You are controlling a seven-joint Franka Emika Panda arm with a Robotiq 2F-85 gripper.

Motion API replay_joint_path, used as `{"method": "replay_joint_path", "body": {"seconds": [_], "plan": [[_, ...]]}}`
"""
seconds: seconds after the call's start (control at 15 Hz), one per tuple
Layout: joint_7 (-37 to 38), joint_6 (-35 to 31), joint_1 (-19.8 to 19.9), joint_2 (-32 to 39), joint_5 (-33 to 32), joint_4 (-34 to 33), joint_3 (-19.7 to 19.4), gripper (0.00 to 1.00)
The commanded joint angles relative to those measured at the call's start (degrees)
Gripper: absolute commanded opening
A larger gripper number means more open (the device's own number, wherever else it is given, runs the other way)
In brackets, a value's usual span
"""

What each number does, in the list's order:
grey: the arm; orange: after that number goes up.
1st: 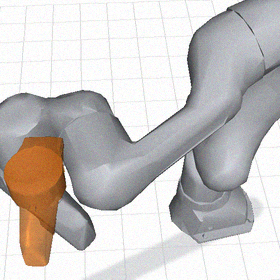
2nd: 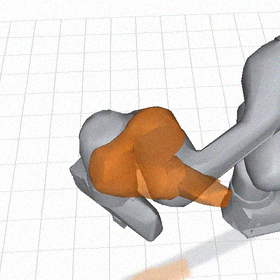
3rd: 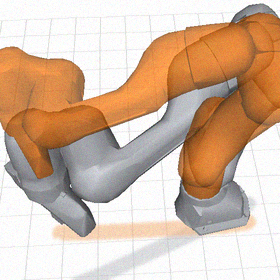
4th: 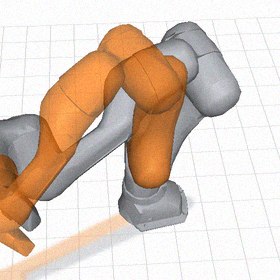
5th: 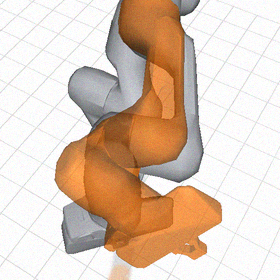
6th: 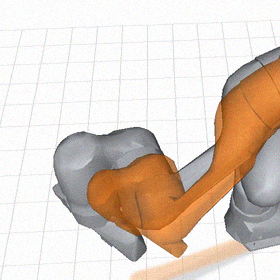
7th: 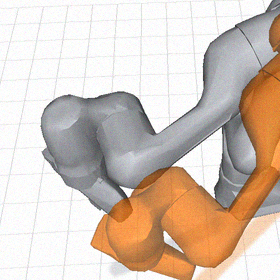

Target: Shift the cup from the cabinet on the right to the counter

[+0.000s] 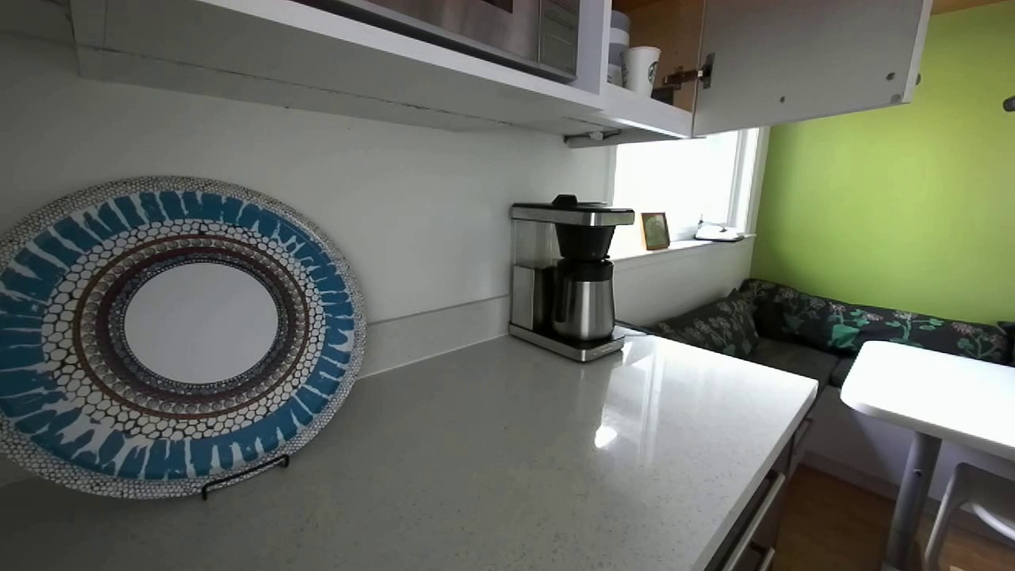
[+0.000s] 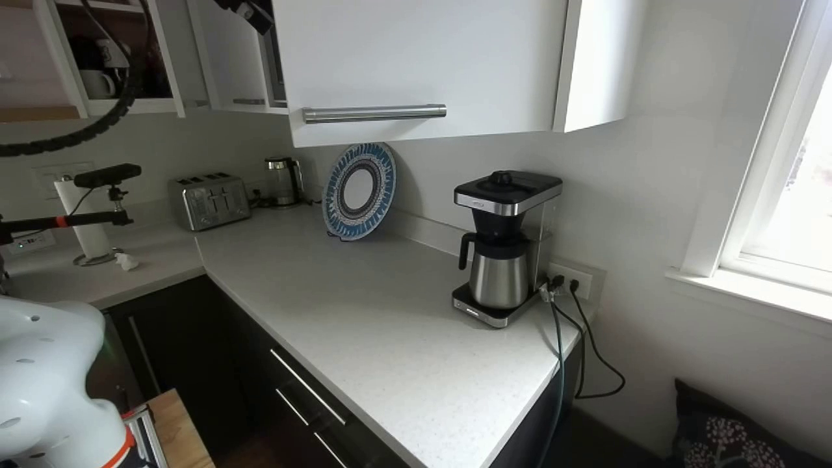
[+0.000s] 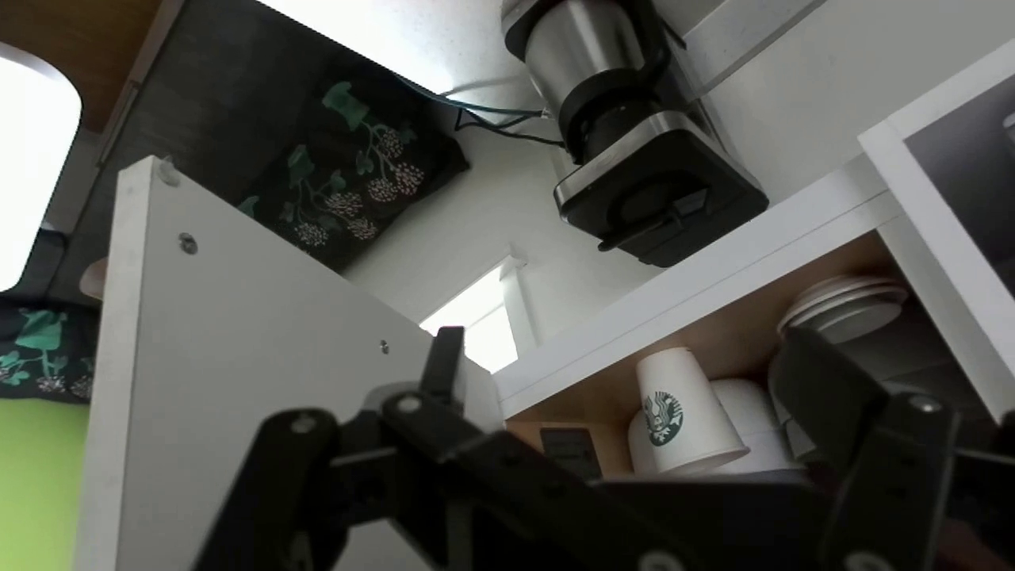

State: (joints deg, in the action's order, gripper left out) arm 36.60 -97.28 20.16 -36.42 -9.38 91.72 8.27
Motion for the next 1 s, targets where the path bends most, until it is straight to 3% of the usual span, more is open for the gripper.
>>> {"method": "replay_joint_path", "body": {"seconds": [0.0,0.53,0.67,0.73,0.93], "plan": [[5.4,1.8,-0.6,4.3,-3.5,-5.2,3.0,1.0],[13.7,1.6,-0.8,14.3,-15.6,-14.8,6.4,1.0],[15.6,1.5,-1.5,16.9,-18.0,-16.6,6.1,1.0],[13.8,0.8,-3.5,14.1,-16.9,-13.4,4.2,1.0],[13.9,0.7,-4.7,15.3,-17.3,-13.9,3.4,1.0]]}}
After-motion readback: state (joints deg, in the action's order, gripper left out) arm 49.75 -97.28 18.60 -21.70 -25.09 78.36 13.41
